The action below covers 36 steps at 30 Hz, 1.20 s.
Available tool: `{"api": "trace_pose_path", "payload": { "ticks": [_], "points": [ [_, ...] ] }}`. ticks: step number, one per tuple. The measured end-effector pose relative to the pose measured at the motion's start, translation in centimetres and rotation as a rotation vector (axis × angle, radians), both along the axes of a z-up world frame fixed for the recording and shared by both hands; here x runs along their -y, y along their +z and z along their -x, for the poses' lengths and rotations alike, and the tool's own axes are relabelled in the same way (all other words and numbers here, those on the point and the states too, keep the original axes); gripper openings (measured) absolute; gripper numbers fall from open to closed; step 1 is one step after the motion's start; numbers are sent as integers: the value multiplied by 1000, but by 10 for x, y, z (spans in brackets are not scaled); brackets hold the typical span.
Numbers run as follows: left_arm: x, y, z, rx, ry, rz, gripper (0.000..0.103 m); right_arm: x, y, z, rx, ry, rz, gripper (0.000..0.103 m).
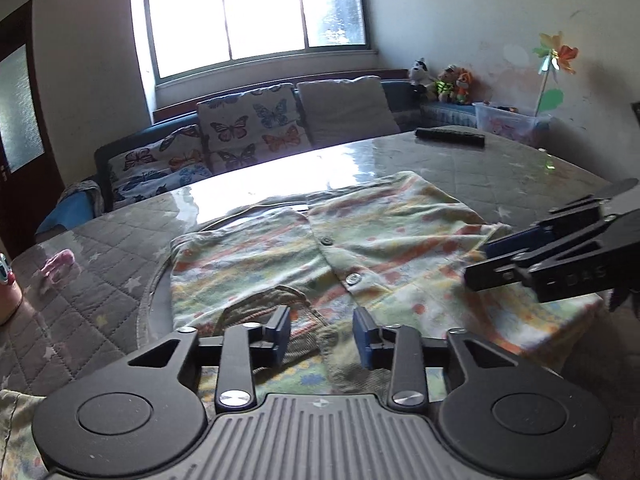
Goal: Fold clothes
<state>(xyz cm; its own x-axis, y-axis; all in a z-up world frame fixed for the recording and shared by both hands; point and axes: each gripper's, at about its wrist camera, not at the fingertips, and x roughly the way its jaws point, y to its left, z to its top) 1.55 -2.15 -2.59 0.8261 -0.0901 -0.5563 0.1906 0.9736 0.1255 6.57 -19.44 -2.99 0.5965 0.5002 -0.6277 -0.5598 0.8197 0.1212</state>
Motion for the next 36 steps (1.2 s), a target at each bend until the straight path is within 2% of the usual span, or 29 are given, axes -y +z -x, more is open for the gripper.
{"api": "trace_pose_path", "payload": {
  "ticks": [5,10,11,14,15,17,20,22,25,29,32,34,36],
  "points": [
    [1,-11,-1,-47,10,-2,41,-20,-9,7,6,46,45,39],
    [-2,-15,-2,-70,-3,34,39,-20,0,17,32,52,51,41],
    [-3,-16,-2,-76,-5,44,37,-20,1,19,36,54,49,43],
    [-5,-17,-3,-88,-13,88,22,-21,2,23,34,62,46,45],
    [-5,-17,-3,-86,-9,90,12,-22,1,24,31,65,49,45],
    [-6,-16,-2,-74,6,90,3,-24,-1,26,28,67,57,45],
    [-9,-9,1,-37,33,85,2,-24,4,31,39,71,50,46],
    [-11,-5,3,-17,39,84,2,-24,8,35,56,74,37,50],
    [-11,-8,3,-29,43,78,2,-31,3,37,32,95,33,50],
    [-14,-10,7,-45,50,75,7,-43,-7,44,46,128,100,50],
    [-25,-3,17,-23,71,68,9,-46,4,48,76,148,90,50],
    [-36,2,23,-10,105,65,20,-50,11,48,99,156,75,50],
    [-50,5,29,2,161,59,38,-56,10,47,96,169,73,50]
  ]
}}
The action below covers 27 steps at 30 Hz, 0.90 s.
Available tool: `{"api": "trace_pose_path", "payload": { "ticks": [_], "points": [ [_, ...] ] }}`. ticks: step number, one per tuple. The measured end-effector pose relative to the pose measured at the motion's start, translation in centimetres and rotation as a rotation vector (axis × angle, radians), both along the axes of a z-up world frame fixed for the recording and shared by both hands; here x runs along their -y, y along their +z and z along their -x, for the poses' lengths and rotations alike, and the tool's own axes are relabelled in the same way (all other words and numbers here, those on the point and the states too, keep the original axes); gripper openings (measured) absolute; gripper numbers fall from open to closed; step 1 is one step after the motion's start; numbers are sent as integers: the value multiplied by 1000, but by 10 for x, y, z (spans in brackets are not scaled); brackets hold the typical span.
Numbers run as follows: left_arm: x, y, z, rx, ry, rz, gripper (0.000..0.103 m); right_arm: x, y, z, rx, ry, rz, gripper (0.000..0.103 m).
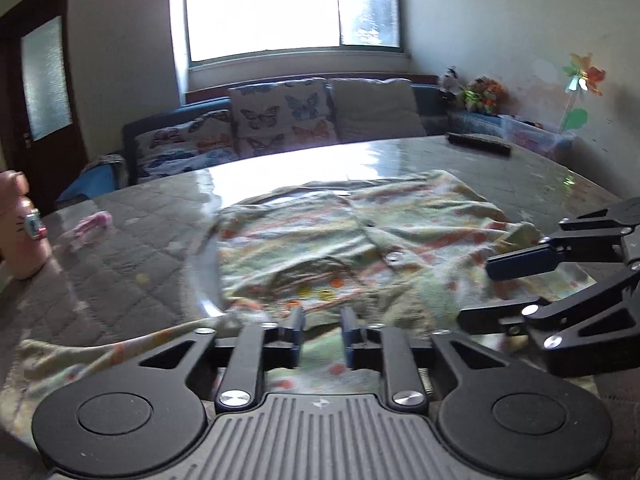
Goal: Fold clothes
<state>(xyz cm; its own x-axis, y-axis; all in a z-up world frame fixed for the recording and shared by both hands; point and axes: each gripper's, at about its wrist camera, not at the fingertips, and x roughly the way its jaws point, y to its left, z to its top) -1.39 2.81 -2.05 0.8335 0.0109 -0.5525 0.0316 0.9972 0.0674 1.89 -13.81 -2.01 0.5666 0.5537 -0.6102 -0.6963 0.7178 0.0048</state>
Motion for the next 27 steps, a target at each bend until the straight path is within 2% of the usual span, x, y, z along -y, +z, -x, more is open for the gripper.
{"api": "trace_pose_path", "payload": {
  "ticks": [2,5,11,15,18,22,27],
  "points": [
    [-15,2,6,7,63,-10,41,-7,-5,-3,-18,15,6,50],
    [-40,2,14,4,171,-25,50,-15,-18,-4,-41,32,27,53],
    [-86,-5,27,-11,391,-90,57,-15,-16,-5,-47,34,19,55],
    [-114,-10,35,-4,557,-140,73,-13,-15,-4,-47,32,18,56],
    [-136,-12,38,-19,662,-148,73,-13,-13,-3,-42,32,15,58],
    [-156,-18,39,-45,719,-122,73,-10,-8,-2,-32,28,7,60],
    [-169,-23,42,-68,719,-37,67,-4,-2,0,-23,13,-14,61]
  ]
}}
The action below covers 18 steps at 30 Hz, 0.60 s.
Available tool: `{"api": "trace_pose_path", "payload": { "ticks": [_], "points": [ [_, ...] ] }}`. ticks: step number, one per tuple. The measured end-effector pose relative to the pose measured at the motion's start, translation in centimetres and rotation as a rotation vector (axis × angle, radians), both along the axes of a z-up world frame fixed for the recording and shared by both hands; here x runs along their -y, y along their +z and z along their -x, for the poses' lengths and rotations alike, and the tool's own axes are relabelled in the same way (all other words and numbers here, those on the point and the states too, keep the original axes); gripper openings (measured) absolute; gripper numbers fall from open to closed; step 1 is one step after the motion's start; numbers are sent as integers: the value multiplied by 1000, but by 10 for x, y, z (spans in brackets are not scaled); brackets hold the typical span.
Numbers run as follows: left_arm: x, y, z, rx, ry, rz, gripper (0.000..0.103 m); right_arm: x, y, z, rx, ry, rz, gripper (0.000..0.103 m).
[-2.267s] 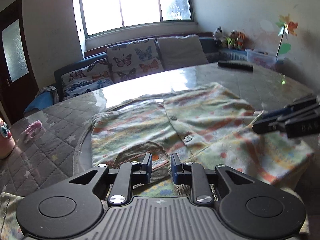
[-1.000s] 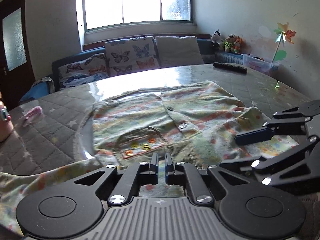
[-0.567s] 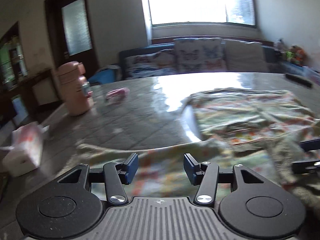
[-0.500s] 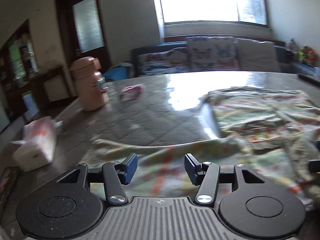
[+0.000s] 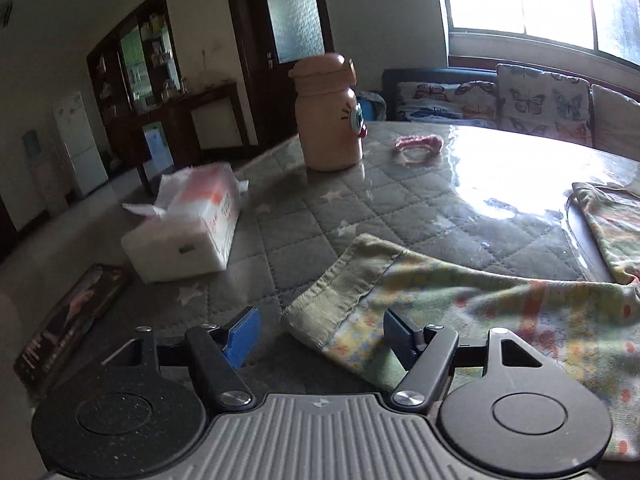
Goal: Fold clothes
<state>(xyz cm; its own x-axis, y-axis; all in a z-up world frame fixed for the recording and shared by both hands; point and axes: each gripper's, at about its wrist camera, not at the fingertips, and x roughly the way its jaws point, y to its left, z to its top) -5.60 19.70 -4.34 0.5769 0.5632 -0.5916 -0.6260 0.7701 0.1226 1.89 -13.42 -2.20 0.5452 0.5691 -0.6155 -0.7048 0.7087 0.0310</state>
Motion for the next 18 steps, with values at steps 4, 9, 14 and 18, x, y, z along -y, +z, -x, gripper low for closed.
{"api": "trace_pose_path", "payload": {
  "ticks": [4,9,14,18],
  "points": [
    [-2,1,3,40,-21,68,38,6,4,2,5,-14,-18,61],
    [9,11,0,72,-84,118,9,14,5,2,-2,-38,-32,61],
    [49,37,-7,151,-244,154,9,28,3,0,-28,-89,-57,61],
    [94,61,-18,208,-420,183,8,43,3,-3,-36,-138,-78,61]
  ]
}}
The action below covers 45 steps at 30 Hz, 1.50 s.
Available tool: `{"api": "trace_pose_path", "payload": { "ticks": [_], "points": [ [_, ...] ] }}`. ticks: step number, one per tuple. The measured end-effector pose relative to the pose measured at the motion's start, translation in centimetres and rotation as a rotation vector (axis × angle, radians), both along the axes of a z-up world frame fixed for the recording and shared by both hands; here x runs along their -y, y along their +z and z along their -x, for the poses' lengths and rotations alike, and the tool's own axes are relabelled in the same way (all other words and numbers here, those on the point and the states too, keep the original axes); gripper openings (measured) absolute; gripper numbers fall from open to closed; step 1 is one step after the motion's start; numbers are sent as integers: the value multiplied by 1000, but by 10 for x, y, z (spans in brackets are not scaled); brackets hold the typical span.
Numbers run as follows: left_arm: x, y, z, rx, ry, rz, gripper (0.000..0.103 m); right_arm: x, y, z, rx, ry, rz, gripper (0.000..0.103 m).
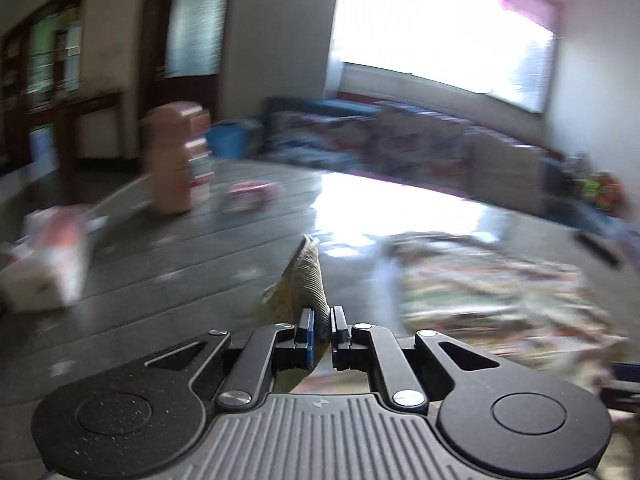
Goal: Fold clothes
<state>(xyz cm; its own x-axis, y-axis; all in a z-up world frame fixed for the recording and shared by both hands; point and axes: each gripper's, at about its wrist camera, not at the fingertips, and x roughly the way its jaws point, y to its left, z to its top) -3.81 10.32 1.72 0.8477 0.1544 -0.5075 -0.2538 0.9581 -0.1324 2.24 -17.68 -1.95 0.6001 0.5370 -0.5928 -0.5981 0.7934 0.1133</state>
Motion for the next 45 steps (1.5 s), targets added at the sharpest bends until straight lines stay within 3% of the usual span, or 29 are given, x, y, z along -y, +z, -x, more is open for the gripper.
{"api": "trace_pose_path", "payload": {
  "ticks": [6,12,16,18,20,23,29,32,36,38,45],
  "points": [
    [75,23,-21,79,-268,20,8,28,0,-2,0,-89,-38,60],
    [135,18,-36,81,-485,41,9,61,1,-5,-11,-186,-86,60],
    [160,2,-37,19,-580,23,18,76,-2,-8,-37,-230,-117,60],
    [169,-6,-36,-12,-611,11,36,78,-3,-9,-47,-236,-127,60],
    [167,-10,-30,-16,-613,-3,46,80,-5,-11,-63,-239,-143,59],
    [152,-10,-28,-8,-578,-25,49,78,-6,-13,-87,-228,-169,55],
    [103,-23,-31,-51,-400,-97,49,52,-15,-18,-121,-166,-158,46],
    [80,-31,-30,-77,-325,-116,49,41,-20,-24,-134,-161,-135,39],
    [61,-37,-27,-92,-267,-129,49,34,-24,-28,-140,-171,-107,19],
    [56,-39,-27,-98,-251,-133,49,31,-22,-27,-126,-177,-91,9],
    [55,-45,-33,-106,-240,-160,49,30,11,-16,6,-185,-87,7]
  ]
}}
